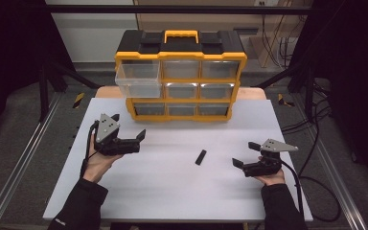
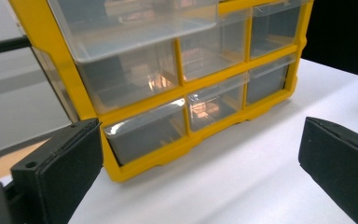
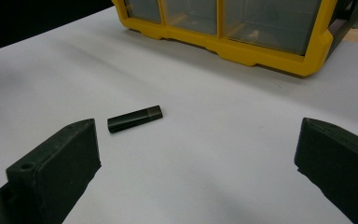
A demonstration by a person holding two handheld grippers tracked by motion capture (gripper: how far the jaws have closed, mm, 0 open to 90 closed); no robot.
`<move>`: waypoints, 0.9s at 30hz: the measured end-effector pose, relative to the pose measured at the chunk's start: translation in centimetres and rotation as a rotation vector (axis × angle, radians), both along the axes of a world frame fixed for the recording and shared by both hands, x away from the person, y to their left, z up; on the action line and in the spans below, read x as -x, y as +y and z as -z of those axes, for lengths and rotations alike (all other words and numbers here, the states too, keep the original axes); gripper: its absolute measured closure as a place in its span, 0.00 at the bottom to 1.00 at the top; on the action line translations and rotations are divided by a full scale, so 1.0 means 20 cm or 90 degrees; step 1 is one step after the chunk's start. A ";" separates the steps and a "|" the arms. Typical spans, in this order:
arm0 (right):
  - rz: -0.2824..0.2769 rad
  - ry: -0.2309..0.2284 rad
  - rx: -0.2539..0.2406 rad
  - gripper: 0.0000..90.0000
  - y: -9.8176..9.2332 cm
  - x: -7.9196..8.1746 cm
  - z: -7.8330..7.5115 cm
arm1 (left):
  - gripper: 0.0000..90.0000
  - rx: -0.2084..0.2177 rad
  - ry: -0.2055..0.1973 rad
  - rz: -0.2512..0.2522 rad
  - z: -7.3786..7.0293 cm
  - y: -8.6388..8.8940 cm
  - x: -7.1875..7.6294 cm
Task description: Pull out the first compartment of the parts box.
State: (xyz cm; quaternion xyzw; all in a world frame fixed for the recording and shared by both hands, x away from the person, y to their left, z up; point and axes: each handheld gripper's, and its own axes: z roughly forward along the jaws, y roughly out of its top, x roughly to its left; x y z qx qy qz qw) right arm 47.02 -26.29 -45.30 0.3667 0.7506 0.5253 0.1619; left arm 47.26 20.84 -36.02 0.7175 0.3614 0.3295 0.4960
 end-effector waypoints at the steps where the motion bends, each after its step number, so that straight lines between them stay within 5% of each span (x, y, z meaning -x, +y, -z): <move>1: 0.000 0.000 -0.001 0.00 0.00 0.00 0.00 | 0.00 0.002 0.004 0.002 0.01 0.00 0.00; 19: 0.001 0.001 0.006 0.00 0.00 0.00 0.00 | 0.00 0.033 0.040 0.029 0.15 -0.05 0.02; 27: 0.002 0.003 0.009 0.00 0.00 0.00 0.00 | 0.00 0.011 0.057 0.042 0.21 -0.08 0.03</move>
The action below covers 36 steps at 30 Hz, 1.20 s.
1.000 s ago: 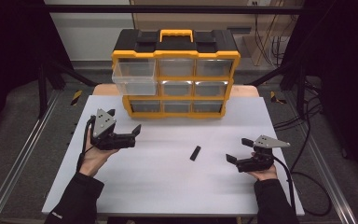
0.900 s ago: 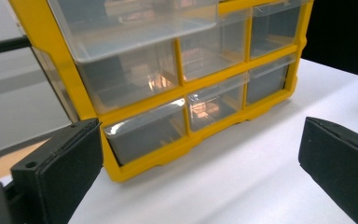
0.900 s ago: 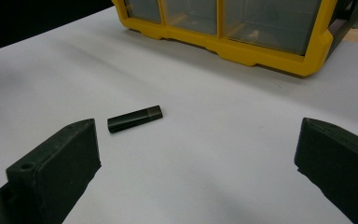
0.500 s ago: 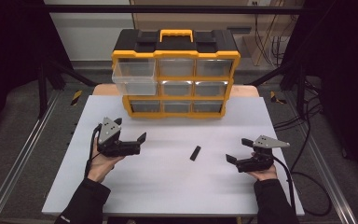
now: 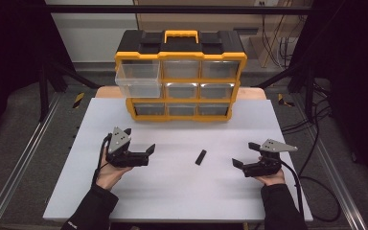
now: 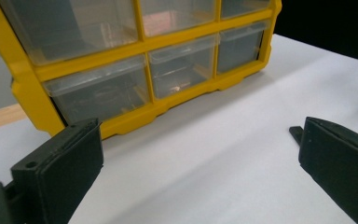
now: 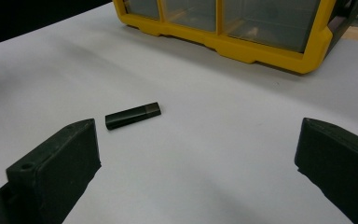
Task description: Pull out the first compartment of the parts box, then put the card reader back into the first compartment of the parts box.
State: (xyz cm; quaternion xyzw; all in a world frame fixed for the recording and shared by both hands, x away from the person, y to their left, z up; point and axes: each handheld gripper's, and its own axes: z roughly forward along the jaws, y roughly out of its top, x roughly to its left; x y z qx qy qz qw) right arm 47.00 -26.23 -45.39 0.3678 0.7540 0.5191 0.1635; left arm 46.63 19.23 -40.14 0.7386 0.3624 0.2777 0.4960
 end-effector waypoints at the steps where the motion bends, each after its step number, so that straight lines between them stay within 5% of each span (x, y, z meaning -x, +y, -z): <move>1: 0.000 0.000 0.001 0.00 0.00 0.00 0.00 | 0.00 0.000 0.001 0.000 0.01 0.00 0.00; 36: -0.001 0.003 0.006 0.00 0.00 0.00 0.00 | 0.00 -0.033 0.041 0.044 0.09 -0.19 0.02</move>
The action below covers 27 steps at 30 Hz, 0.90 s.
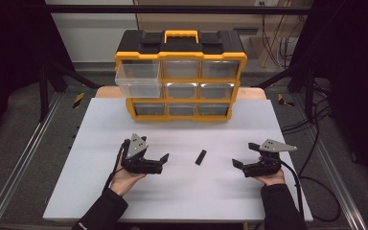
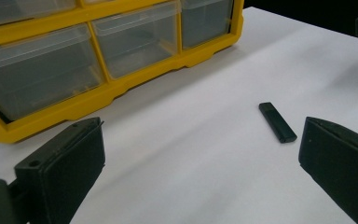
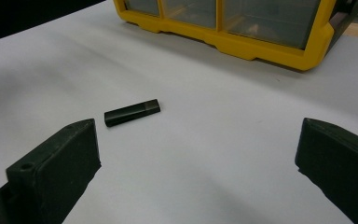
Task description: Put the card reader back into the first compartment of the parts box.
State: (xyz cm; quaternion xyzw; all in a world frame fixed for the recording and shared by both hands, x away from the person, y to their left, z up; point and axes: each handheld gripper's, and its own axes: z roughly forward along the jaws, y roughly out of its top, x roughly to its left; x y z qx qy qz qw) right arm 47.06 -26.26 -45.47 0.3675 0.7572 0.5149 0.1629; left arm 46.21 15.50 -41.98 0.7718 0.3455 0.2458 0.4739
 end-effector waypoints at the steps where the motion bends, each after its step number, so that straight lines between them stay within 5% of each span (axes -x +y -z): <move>1: 0.000 0.001 -0.002 0.00 0.00 0.00 0.00 | 0.00 0.000 -0.001 0.001 0.00 -0.01 0.00; 27: -0.002 -0.002 -0.003 0.00 0.00 0.00 0.00 | 0.00 -0.004 0.012 0.023 0.00 -0.17 -0.03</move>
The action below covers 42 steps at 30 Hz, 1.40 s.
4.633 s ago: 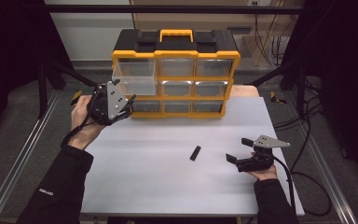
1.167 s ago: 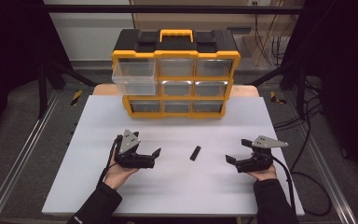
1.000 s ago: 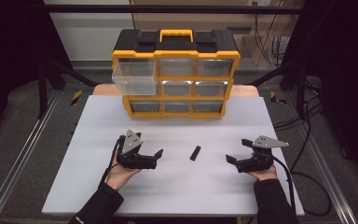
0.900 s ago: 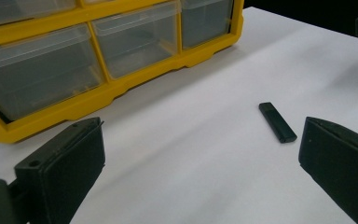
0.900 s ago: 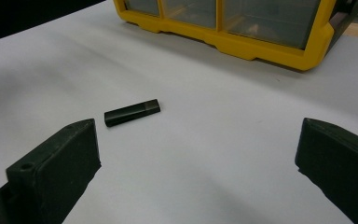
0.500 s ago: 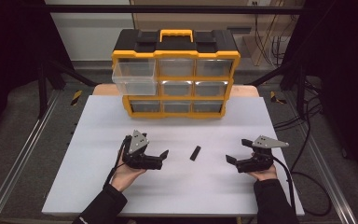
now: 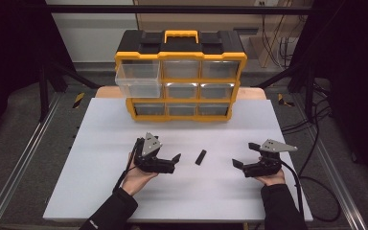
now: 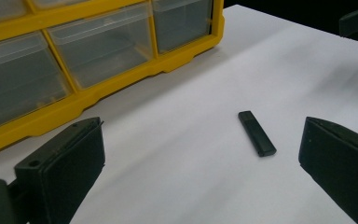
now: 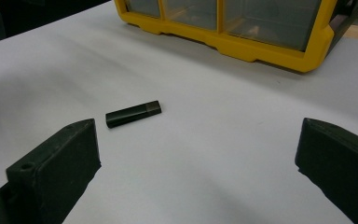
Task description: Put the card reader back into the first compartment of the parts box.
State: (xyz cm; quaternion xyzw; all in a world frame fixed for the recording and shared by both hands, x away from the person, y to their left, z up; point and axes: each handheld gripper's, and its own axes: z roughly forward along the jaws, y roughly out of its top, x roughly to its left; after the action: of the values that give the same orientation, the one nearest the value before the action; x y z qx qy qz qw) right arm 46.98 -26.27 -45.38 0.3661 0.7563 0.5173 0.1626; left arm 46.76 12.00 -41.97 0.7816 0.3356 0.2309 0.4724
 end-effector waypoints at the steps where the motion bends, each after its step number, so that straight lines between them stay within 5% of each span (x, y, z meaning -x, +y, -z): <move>1: 0.000 0.000 0.000 0.00 0.00 0.00 0.00 | 0.00 -0.001 0.000 0.002 0.00 -0.01 0.00; 42: -0.003 0.002 -0.001 0.00 0.00 0.00 0.00 | 0.00 -0.022 0.060 0.030 0.09 -0.26 -0.08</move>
State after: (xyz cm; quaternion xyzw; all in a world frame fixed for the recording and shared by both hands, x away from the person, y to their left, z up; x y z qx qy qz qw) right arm 47.01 -26.22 -45.43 0.3652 0.7571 0.5175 0.1603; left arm 48.39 6.75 -43.78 0.8074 0.3349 0.1882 0.4478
